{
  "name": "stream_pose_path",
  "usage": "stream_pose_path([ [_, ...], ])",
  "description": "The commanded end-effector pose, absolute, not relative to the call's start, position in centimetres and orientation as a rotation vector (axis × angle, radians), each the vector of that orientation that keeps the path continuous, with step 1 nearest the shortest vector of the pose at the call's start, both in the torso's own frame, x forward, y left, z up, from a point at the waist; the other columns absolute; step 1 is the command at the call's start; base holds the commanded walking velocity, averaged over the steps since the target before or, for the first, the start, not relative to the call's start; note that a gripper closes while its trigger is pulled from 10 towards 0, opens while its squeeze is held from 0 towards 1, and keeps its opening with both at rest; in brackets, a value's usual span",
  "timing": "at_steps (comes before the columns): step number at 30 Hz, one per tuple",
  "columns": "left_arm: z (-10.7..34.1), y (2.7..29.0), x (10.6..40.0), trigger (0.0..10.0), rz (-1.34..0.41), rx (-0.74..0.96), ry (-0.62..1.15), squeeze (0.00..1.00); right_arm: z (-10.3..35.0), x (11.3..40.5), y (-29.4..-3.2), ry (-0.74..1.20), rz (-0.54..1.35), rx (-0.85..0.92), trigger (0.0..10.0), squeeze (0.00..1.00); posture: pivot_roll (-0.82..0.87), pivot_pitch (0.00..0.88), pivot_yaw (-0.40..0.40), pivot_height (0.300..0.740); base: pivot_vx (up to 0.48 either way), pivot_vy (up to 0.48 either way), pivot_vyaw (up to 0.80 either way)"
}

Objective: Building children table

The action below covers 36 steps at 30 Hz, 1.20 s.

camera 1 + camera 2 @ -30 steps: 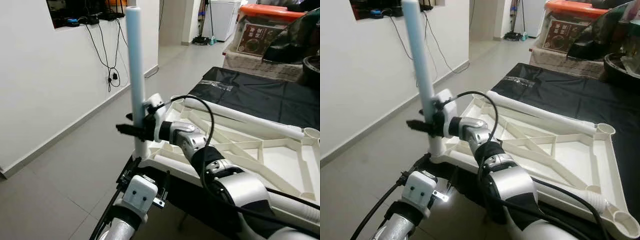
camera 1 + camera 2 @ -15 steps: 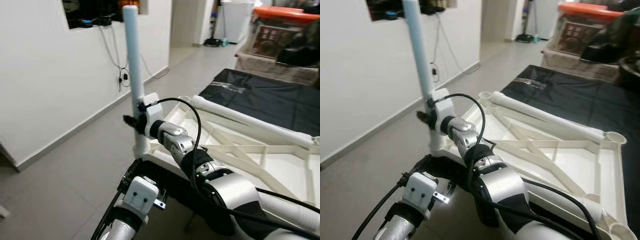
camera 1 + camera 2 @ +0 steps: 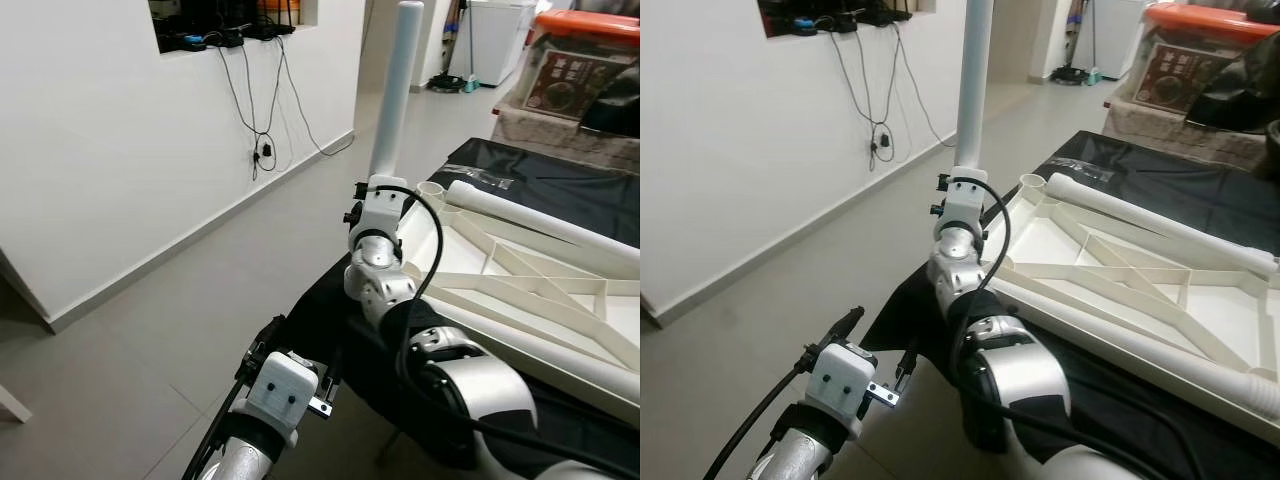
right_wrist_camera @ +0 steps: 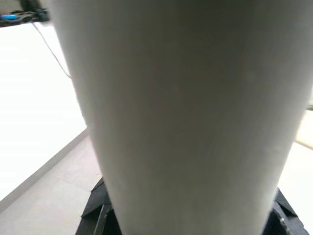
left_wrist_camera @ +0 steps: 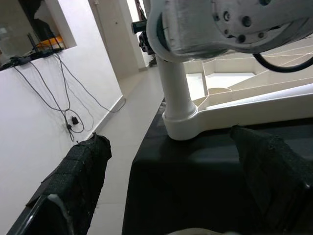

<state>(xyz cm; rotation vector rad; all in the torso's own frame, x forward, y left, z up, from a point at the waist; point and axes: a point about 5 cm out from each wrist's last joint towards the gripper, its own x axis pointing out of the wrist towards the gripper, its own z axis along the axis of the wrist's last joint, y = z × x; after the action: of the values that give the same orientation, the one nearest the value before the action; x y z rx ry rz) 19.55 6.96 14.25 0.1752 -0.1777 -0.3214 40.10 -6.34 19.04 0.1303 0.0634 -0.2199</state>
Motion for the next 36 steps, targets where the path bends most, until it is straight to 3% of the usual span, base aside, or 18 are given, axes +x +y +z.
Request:
stream_pose_path([
  [1,14.0,7.0,19.6,10.0,-0.323,0.183,-0.166,0.00,17.5,39.6,-5.9,0.157,-0.244,0.238,2.7,0.00,0.08,0.018,-0.043,0.740,0.000,0.000,0.00],
  [2,14.0,7.0,19.6,10.0,-0.323,0.183,-0.166,0.00,17.7,39.5,-5.1,0.138,-0.197,0.231,10.0,0.00,0.08,0.018,-0.043,0.740,0.000,0.000,0.00],
  [3,14.0,7.0,19.6,10.0,-0.322,0.183,-0.166,0.00,17.9,39.4,-4.6,0.127,-0.173,0.224,10.0,0.00,0.08,0.018,-0.043,0.740,0.000,0.000,0.00],
  [4,14.0,7.0,19.6,10.0,-0.321,0.184,-0.166,0.00,18.2,39.4,-4.2,0.098,-0.131,0.210,10.0,1.00,0.08,0.018,-0.043,0.740,0.000,0.000,0.00],
  [7,14.0,7.0,19.7,10.0,-0.320,0.184,-0.166,0.00,18.4,39.4,-4.0,0.070,-0.096,0.201,10.0,1.00,0.08,0.018,-0.043,0.740,0.000,0.000,0.00],
  [8,14.0,7.1,19.7,10.0,-0.321,0.184,-0.166,0.00,18.6,39.5,-4.0,0.052,-0.080,0.197,10.0,0.62,0.08,0.018,-0.043,0.740,0.000,0.000,0.00],
  [9,14.0,7.1,19.7,10.0,-0.321,0.184,-0.166,0.00,18.7,39.5,-4.0,0.043,-0.073,0.196,10.0,0.62,0.08,0.018,-0.043,0.740,0.000,0.000,0.00],
  [10,13.9,7.0,19.6,10.0,-0.322,0.184,-0.165,0.00,18.9,39.5,-4.2,0.024,-0.058,0.195,10.0,0.00,0.08,0.018,-0.043,0.740,0.000,0.000,0.00],
  [16,13.8,7.0,19.6,10.0,-0.323,0.184,-0.162,0.00,19.3,39.6,-4.2,-0.020,0.023,0.204,10.0,0.00,0.07,0.009,-0.041,0.740,0.000,0.000,0.00],
  [21,13.8,6.9,19.6,10.0,-0.324,0.185,-0.164,0.00,19.7,39.4,-2.9,-0.075,0.313,0.177,10.0,0.00,0.07,0.000,-0.044,0.740,0.000,0.000,0.00],
  [27,13.8,6.9,19.7,10.0,-0.321,0.184,-0.168,0.00,19.8,39.3,-2.9,-0.087,0.486,0.123,10.0,0.00,0.06,0.000,-0.040,0.740,0.000,0.000,0.00],
  [32,13.8,6.9,19.6,10.0,-0.322,0.181,-0.169,0.00,19.9,39.0,-2.2,-0.069,0.710,0.085,10.0,0.00,0.06,0.000,-0.037,0.740,0.000,0.000,0.00],
  [36,13.7,6.8,19.5,10.0,-0.324,0.181,-0.166,0.00,19.6,37.8,-0.2,0.047,1.050,0.063,10.0,0.00,0.07,0.000,-0.047,0.740,0.000,0.000,0.00],
])
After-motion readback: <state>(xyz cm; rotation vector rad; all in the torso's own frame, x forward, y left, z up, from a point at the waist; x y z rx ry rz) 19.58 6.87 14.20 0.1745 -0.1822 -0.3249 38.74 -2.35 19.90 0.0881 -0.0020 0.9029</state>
